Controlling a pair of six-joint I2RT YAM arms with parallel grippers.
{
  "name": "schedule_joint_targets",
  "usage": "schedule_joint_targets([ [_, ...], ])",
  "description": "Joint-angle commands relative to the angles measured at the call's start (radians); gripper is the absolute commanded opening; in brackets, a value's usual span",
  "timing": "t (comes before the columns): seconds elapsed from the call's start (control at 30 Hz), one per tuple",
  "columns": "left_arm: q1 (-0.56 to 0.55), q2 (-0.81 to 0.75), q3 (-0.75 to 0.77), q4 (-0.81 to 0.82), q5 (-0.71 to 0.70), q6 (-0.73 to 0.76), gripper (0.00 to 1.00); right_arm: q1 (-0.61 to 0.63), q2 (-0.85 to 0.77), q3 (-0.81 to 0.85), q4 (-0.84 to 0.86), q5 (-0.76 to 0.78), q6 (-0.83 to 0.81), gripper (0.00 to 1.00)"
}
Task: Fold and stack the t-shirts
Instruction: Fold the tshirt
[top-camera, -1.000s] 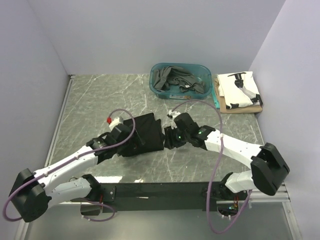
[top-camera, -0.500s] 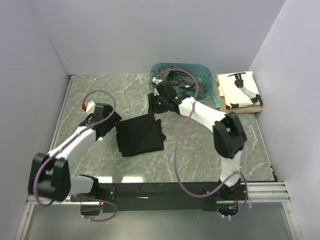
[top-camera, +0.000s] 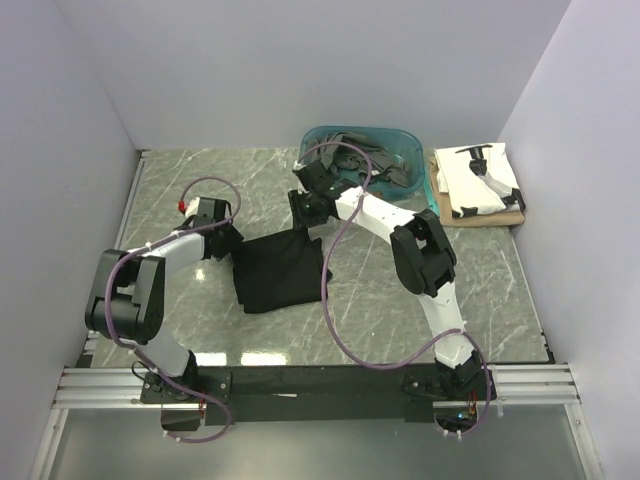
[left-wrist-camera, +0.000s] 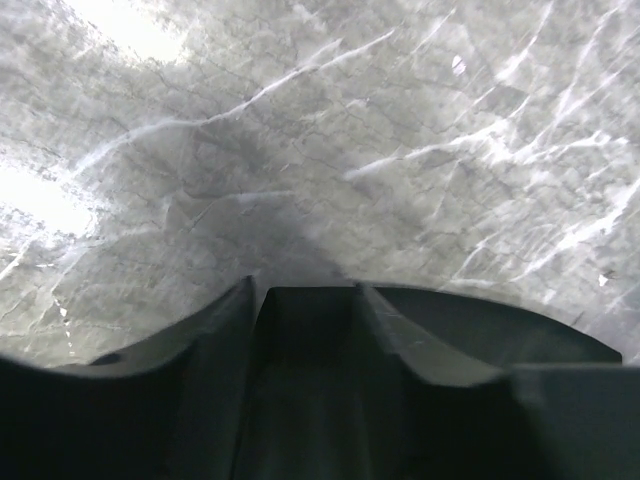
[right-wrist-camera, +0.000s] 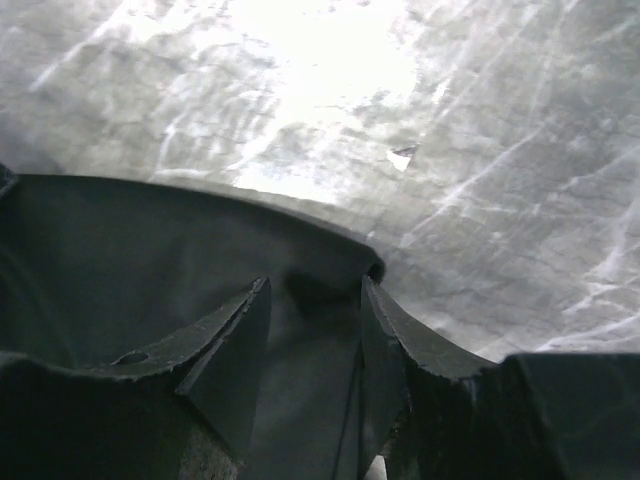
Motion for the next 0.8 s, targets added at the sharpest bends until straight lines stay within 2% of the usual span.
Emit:
schedule_joint_targets([
  [0.0, 0.002, 0.02, 0.042, 0.04, 0.019, 0.026, 0.47, -0.011, 0.018, 0.056, -0.024, 0.041, -0.019, 0.48],
  [0.03, 0.003, 0.026, 0.042, 0.043, 0.022, 0.023, 0.44, -0.011, 0.02, 0.049, -0.021, 0.044, -0.019, 0.48],
  [0.17, 0.003, 0.047, 0.039, 0.046, 0.042, 0.024, 0.18, -0.014, 0.031, 0.045, -0.015, 0.024, -0.018, 0.48],
  [0.23, 0.003, 0.049, 0.039, 0.047, 0.049, 0.027, 0.11, -0.015, 0.034, 0.049, -0.012, 0.01, -0.018, 0.48],
  [0.27, 0.003, 0.049, 0.041, 0.047, 0.054, 0.027, 0.01, -0.015, 0.037, 0.047, 0.0, 0.002, -0.018, 0.47],
  [0.47, 0.003, 0.026, 0.035, 0.055, 0.066, 0.033, 0.01, -0.015, 0.069, 0.07, 0.003, -0.019, -0.009, 0.45],
  [0.57, 0.003, 0.014, 0.03, 0.055, 0.068, 0.036, 0.01, -0.015, 0.058, 0.059, 0.014, -0.027, -0.007, 0.4],
  [0.6, 0.003, 0.009, 0.03, 0.055, 0.069, 0.038, 0.01, -0.015, 0.051, 0.053, 0.02, -0.027, -0.002, 0.23],
  [0.67, 0.002, -0.002, 0.032, 0.053, 0.076, 0.039, 0.01, -0.015, 0.02, 0.026, 0.043, -0.03, 0.005, 0.02],
  [0.77, 0.002, -0.034, 0.029, 0.053, 0.079, 0.041, 0.01, -0.012, -0.03, -0.005, 0.057, -0.028, 0.005, 0.0],
])
